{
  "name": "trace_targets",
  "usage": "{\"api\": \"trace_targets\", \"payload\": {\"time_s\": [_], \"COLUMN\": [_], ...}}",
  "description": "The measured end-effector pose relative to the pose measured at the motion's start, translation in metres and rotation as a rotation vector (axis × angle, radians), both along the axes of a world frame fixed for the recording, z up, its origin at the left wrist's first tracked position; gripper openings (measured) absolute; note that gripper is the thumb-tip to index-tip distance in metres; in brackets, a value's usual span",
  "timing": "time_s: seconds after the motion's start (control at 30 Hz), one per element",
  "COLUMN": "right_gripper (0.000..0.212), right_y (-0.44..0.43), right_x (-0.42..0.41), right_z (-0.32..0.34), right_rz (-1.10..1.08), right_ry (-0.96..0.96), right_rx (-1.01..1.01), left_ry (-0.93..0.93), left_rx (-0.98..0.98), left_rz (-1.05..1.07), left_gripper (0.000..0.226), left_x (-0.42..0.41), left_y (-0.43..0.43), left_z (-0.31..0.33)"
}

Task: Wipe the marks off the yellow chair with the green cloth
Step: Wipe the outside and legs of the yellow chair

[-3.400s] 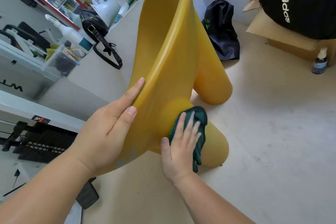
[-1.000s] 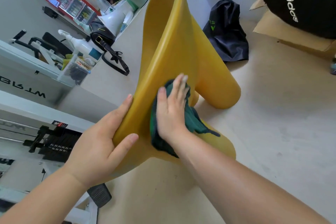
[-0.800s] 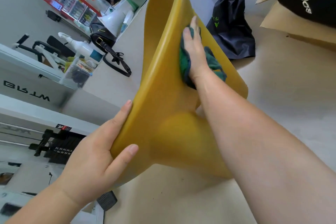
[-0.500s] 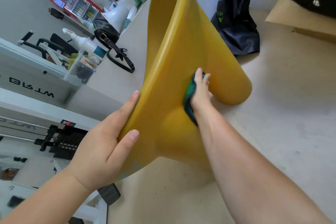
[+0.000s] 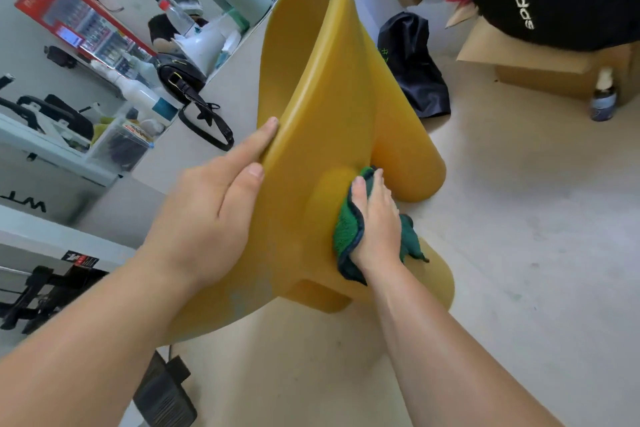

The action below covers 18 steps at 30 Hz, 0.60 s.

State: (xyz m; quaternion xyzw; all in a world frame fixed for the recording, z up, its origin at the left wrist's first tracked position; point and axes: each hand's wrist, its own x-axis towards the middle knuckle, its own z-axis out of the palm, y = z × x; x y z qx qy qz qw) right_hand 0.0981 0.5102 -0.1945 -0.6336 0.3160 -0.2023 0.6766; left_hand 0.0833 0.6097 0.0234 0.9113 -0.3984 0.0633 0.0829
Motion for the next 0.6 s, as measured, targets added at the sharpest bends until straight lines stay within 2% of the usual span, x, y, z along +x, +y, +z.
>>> {"api": "trace_targets", "payload": {"time_s": [0.1,0.2,0.3,0.37,0.47,0.6], "right_gripper": [0.084,0.075,0.077,0.085,0.094,0.097], "right_y": [0.063,0.111,0.115,0.118,0.131,0.146], "right_x": [-0.023,-0.031,-0.029,-0.033,-0.039,-0.047], "right_z": [-0.02,-0.035,-0.034,-0.022,0.009,0.031], "right_rz": [-0.174,-0.165,-0.154,-0.126,-0.072,0.01], "right_ry": [-0.061,-0.071,-0.097,-0.166,-0.27,-0.334], "right_rx": [-0.06,-0.218,-0.255,-0.364,-0.5,-0.426], "left_ry": [-0.052,-0.184,-0.28,-0.302,-0.295,-0.236], "left_rx": [-0.055,-0.101,-0.137,-0.16,-0.143,-0.019], "left_rz": [-0.017,-0.022,-0.066,-0.06,0.064,0.118], "left_gripper": [0.047,0.044,0.04,0.039,0.045,0.049], "left_x": [0.0,-0.008,-0.022,-0.03,-0.03,-0.017], "left_y": [0.003,0.015,0.048,0.09,0.158,0.195], "left_z": [-0.002,-0.005,-0.011,-0.015,-0.021,-0.028]}}
